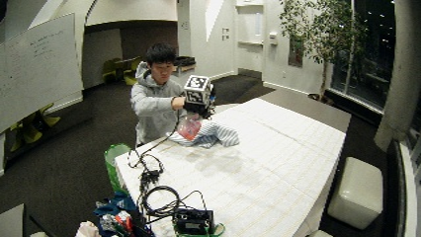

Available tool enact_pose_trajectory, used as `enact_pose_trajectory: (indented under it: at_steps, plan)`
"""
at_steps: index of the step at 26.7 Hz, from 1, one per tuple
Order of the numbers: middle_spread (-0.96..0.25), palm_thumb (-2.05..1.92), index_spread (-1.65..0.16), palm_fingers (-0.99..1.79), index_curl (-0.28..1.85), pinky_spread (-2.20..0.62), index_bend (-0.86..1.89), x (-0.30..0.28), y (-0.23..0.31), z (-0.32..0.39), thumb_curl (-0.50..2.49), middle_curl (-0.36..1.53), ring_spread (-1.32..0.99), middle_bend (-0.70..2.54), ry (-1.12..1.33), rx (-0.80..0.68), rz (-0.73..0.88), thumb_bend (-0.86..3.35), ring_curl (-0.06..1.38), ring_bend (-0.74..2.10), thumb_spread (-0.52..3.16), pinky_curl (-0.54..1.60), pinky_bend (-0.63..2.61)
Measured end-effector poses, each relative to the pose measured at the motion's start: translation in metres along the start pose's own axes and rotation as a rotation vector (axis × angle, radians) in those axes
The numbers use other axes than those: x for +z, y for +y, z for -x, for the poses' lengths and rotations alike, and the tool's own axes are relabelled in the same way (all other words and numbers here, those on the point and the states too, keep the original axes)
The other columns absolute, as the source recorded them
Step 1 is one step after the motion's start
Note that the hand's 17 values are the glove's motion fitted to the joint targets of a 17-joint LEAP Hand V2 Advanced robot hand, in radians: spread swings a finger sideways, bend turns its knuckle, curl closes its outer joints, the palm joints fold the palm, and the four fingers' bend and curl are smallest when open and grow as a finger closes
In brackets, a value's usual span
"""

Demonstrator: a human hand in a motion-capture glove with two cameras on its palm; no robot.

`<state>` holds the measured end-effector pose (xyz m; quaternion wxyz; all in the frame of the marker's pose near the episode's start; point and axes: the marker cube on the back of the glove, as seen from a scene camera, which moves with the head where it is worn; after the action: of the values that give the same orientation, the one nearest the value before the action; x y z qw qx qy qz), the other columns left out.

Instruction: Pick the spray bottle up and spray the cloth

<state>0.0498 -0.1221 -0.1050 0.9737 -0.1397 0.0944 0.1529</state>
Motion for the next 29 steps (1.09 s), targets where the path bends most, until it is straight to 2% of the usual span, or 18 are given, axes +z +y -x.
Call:
enact_pose_trajectory:
  at_steps: [15, 29]
  plan:
    - [-0.09, 1.01, -0.2, 1.4, 0.54, -0.29, 0.44, 0.095, -0.001, -0.003, 0.69, 0.5, -0.18, 0.62, 0.131, 0.063, 0.235, -0.03, 0.46, 0.62, 0.04, 0.39, 0.37]
    - [-0.1, 1.01, -0.2, 1.39, 0.55, -0.29, 0.44, 0.075, 0.008, 0.02, 0.71, 0.51, -0.18, 0.63, 0.203, 0.07, 0.22, -0.03, 0.46, 0.63, 0.03, 0.39, 0.37]
